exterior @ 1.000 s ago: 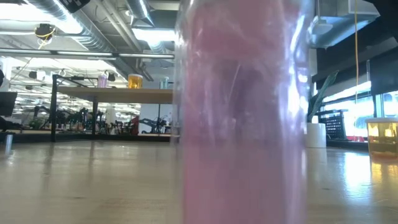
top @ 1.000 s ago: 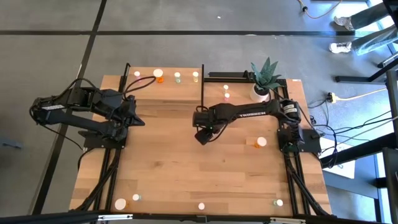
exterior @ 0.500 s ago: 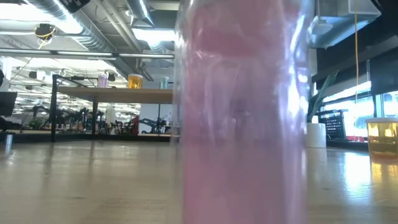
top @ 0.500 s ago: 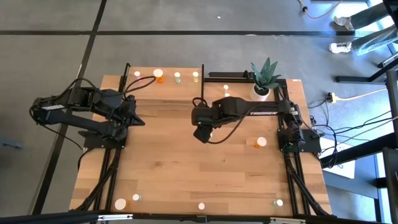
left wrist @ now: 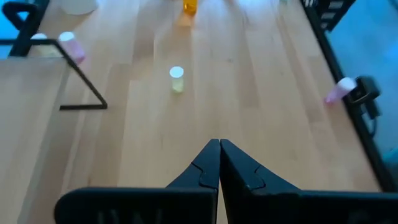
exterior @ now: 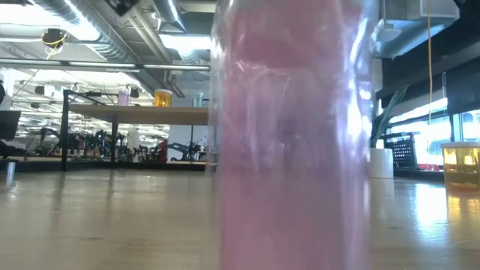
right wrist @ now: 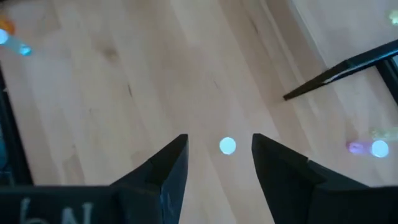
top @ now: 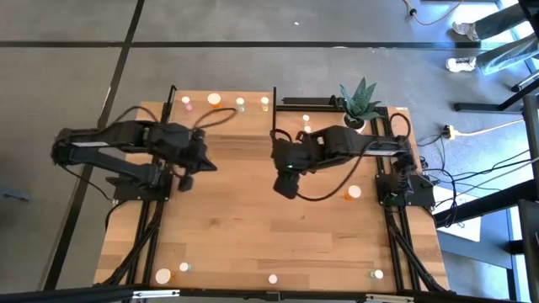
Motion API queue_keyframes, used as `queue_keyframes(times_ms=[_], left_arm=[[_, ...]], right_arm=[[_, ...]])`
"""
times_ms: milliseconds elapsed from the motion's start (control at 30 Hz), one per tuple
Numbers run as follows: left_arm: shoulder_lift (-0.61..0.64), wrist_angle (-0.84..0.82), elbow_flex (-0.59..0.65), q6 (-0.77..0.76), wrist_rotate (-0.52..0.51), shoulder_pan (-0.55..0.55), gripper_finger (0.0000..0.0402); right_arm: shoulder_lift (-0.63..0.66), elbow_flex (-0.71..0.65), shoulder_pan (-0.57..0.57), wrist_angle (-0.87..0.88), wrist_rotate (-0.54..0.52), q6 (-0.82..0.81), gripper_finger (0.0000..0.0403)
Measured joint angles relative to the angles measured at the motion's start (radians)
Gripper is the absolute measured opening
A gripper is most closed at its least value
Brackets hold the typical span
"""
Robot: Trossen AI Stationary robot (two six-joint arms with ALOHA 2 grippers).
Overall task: Pick and place medicine bottles onto shelf by color
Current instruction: Put the bottom yellow pill bottle on the shelf aligned with the other yellow pill bottle
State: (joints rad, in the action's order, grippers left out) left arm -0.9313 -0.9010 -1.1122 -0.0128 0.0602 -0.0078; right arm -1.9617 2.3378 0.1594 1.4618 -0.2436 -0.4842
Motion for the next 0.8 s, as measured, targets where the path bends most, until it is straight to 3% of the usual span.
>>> queue_keyframes(times_ms=[367,800], left_arm=[[-0.274,0.279,0.000,0.175,0.001,0.000,0.0000],[-0.523,0.575,0.000,0.183,0.012,0.001,0.0000]], right_arm=[[0.111,0.003,0.066,0.026,0.001,0.021,0.0179],[0.146,0.002,0.115,0.053,0.009,0.025,0.0179]])
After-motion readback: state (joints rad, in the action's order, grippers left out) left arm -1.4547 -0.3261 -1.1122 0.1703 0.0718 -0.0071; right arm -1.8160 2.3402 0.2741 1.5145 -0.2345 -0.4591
